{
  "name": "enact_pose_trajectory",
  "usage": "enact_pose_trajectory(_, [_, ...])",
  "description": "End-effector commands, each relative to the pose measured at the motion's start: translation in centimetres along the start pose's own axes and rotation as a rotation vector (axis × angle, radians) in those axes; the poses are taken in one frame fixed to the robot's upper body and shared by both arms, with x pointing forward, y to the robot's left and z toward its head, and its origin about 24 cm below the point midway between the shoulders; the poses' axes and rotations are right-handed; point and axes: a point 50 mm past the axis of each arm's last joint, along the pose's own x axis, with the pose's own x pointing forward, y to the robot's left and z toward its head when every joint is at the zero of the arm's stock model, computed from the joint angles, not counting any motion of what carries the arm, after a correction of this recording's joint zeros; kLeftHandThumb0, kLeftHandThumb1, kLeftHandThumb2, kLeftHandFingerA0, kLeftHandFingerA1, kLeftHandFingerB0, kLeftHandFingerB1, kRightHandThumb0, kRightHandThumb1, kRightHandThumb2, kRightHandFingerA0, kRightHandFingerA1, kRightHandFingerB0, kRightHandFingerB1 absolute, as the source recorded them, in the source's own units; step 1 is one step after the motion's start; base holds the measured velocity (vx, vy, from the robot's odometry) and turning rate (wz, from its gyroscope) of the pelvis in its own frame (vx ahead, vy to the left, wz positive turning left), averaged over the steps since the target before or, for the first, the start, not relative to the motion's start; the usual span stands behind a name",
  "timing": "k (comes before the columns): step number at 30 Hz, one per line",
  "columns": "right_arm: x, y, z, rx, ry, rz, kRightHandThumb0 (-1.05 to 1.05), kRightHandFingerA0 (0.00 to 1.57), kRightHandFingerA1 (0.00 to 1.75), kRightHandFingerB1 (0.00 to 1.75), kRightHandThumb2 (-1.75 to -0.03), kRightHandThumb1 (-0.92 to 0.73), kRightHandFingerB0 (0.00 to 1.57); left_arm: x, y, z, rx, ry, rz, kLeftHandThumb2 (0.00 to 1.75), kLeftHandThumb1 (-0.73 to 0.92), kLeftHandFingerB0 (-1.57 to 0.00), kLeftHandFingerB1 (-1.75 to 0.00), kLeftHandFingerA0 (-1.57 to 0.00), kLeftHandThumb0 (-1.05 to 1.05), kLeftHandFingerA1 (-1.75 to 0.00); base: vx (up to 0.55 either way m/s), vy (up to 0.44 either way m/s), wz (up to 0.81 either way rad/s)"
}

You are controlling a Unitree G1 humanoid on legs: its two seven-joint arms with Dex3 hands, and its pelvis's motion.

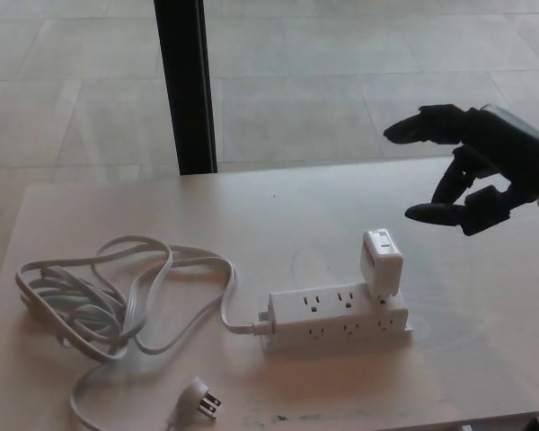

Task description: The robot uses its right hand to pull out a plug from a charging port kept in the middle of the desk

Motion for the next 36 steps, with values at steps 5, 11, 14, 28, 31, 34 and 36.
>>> enact_pose_trajectory(5, [0.9, 0.4, -0.3, -0.084, 0.075, 0.091, -0.71, 0.81, 1.30, 0.33, -0.59, -0.55, 0.36, 0.0, 0.9, 0.7, 0.000, -0.029, 0.016, 0.57, 0.52, -0.63, -0.39, -0.73, -0.64, -0.57, 0.00, 0.000, 0.00])
enact_pose_trajectory(11, [1.6, 0.8, 0.1, -0.117, 0.066, 0.123, -0.74, 0.89, 1.31, 0.44, -0.88, -0.44, 0.23, 0.1, 0.9, 0.7, -0.003, -0.026, 0.008, 0.57, 0.52, -0.62, -0.39, -0.70, -0.67, -0.53, 0.00, 0.000, 0.00])
enact_pose_trajectory(14, [2.0, 1.5, 0.4, -0.122, 0.066, 0.145, -0.72, 0.79, 1.64, 0.33, -0.62, -0.53, 0.33, 0.1, 0.8, 0.9, 0.004, -0.028, 0.016, 0.57, 0.52, -0.63, -0.39, -0.74, -0.64, -0.54, 0.00, 0.000, 0.00])
enact_pose_trajectory(28, [1.9, 2.8, -0.6, -0.238, 0.274, 0.398, -0.84, 0.71, 1.14, 0.24, -0.57, -0.54, 0.00, 0.2, 0.6, 1.1, 0.001, -0.034, 0.015, 0.57, 0.54, -0.63, -0.39, -0.75, -0.66, -0.57, 0.00, 0.000, 0.00])
enact_pose_trajectory(31, [1.8, 2.1, -0.6, -0.245, 0.329, 0.451, -0.80, 0.66, 0.94, 0.14, -0.82, -0.41, 0.02, 0.2, 0.6, 1.1, -0.006, -0.044, 0.011, 0.57, 0.53, -0.62, -0.40, -0.74, -0.62, -0.57, 0.00, 0.000, 0.00])
enact_pose_trajectory(34, [1.8, 1.8, -0.7, -0.249, 0.353, 0.471, -0.77, 0.66, 0.95, 0.17, -0.80, -0.39, 0.03, 0.2, 0.6, 1.1, -0.021, -0.043, 0.010, 0.57, 0.53, -0.64, -0.40, -0.74, -0.63, -0.58, 0.00, 0.000, 0.00])
enact_pose_trajectory(36, [1.9, 1.7, -0.6, -0.258, 0.359, 0.474, -0.80, 0.68, 1.03, 0.04, -0.87, -0.44, 0.10, 0.1, 0.6, 1.1, 0.010, -0.048, 0.012, 0.58, 0.54, -0.65, -0.39, -0.74, -0.67, -0.57, 0.00, 0.000, 0.00])
